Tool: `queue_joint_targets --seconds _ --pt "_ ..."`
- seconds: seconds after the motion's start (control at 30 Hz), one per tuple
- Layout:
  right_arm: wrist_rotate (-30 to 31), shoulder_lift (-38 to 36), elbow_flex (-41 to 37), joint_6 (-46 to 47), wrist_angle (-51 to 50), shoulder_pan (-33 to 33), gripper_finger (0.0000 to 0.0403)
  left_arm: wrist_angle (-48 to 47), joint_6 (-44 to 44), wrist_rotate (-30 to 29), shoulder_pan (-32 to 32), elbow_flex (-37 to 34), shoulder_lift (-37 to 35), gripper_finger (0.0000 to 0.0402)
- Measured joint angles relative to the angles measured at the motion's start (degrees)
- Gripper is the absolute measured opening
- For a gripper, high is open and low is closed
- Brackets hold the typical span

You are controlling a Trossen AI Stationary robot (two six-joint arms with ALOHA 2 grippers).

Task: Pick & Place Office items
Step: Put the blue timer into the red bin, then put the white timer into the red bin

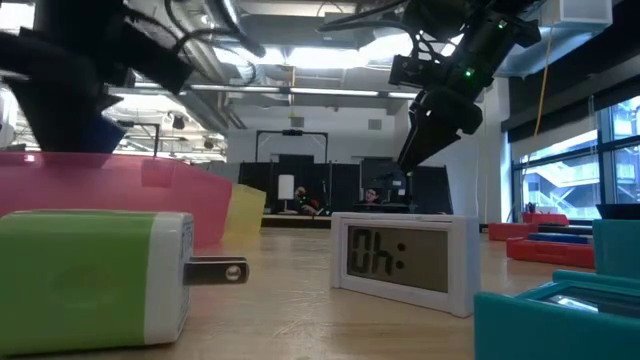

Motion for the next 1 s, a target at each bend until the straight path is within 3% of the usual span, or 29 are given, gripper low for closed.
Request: queue_joint_targets --seconds 0.23,0.47,0.83,1.0 --pt "0.0 0.0 0.0 0.0 0.1 0.0 0.0263 -0.1 5.6 0.8 0.5 0.0 3.4 0.0059" --pt "0.0 0.0 0.0 0.0 0.5 0.0 0.0263 0.0 5.5 0.9 0.5 0.0 3.8 0.0063" --pt "0.0 0.0 0.0 0.0 0.5 0.0 0.0262 0.1 5.3 0.5 0.5 0.0 3.8 0.0119" --pt "0.0 0.0 0.0 0.0 0.5 0.0 0.0262 -1.6 1.3 -0.6 0.9 0.5 3.8 0.0151"
